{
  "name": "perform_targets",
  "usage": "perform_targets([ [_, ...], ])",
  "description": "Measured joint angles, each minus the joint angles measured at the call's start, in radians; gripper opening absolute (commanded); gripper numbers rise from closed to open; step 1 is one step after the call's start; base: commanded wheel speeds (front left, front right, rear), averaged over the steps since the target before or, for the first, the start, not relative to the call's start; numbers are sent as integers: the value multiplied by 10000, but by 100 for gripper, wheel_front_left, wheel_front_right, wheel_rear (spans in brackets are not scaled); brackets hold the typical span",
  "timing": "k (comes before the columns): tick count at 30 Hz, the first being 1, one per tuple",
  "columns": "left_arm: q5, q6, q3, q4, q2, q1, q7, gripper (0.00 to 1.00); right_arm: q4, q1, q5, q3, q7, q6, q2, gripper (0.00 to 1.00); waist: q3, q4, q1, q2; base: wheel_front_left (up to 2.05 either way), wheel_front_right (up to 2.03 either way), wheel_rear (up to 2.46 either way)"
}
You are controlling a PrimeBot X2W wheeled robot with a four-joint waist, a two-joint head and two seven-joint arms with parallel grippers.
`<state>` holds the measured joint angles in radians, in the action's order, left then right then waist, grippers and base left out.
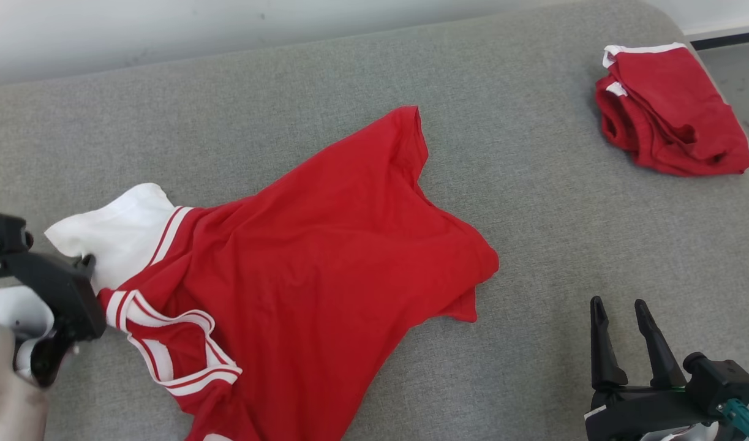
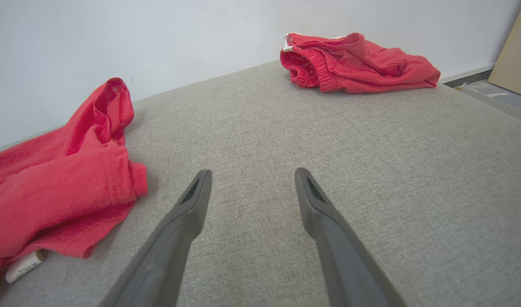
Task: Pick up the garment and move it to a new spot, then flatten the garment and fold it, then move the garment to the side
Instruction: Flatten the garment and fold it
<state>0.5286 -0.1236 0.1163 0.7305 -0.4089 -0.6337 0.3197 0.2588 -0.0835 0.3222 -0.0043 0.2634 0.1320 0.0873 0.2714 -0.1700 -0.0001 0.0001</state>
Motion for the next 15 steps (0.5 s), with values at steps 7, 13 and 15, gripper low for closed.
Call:
perform_targets([
  [7, -458, -46, 573, -267, -176, -1087, -878, 0, -63, -75, 0, -63, 0, 0, 38, 100, 171, 101, 0, 1, 0, 0, 0],
  [13, -1285, -46, 972, -405, -491, -2694, -2138, 0, -123, -211, -12, -46, 0, 0, 56, 100, 361, 56, 1, 1, 0, 0, 0],
  [15, -1638, -46, 1133, -380, -608, -3297, -2571, 0, -144, -242, -48, -56, 0, 0, 56, 100, 443, 15, 1, 1, 0, 0, 0],
])
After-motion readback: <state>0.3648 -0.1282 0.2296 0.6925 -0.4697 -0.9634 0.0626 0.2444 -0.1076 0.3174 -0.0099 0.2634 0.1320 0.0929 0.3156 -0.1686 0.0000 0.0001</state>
